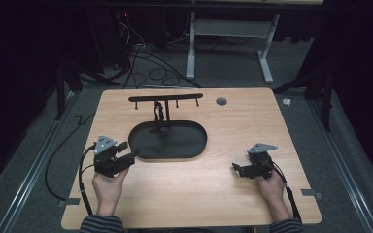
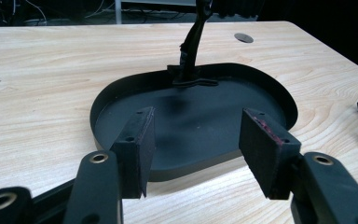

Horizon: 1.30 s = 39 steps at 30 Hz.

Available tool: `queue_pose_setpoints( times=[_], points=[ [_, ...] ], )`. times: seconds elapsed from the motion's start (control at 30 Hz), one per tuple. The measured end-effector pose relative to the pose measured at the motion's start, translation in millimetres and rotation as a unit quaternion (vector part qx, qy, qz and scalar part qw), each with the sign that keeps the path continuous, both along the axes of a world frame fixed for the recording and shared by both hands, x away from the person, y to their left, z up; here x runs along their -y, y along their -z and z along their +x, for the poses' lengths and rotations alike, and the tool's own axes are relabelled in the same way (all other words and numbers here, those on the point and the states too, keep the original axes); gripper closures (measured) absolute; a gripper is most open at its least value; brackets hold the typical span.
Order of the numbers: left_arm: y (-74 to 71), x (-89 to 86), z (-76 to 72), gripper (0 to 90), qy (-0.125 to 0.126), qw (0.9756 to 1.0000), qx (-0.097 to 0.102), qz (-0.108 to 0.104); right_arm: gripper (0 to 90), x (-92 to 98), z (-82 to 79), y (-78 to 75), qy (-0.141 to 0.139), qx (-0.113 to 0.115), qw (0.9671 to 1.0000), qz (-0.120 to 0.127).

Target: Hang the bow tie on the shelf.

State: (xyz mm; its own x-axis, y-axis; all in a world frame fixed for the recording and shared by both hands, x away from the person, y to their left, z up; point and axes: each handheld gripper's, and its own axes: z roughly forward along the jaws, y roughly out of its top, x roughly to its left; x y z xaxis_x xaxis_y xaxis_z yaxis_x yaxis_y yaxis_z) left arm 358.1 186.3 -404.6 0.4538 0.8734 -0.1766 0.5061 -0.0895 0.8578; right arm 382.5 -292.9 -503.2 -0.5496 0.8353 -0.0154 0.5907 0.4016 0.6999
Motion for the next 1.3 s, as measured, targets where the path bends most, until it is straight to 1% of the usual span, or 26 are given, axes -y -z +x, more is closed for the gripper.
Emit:
queue_pose_setpoints(
  times=[0.53, 1.3],
  points=[
    [10.1, -3.0, -5.6, 45.3, -0.001, 0.9999, -0.014, -0.005, 14.4, -0.1, -0.1, 0.0, 0.001, 0.000, 1.0000, 0.000],
    [26.2, -6.9, -14.1, 44.9, -0.008, 0.9993, -0.033, -0.016, 14.4, -0.2, -0.3, 0.0, 0.001, -0.001, 1.0000, 0.000]
  ],
)
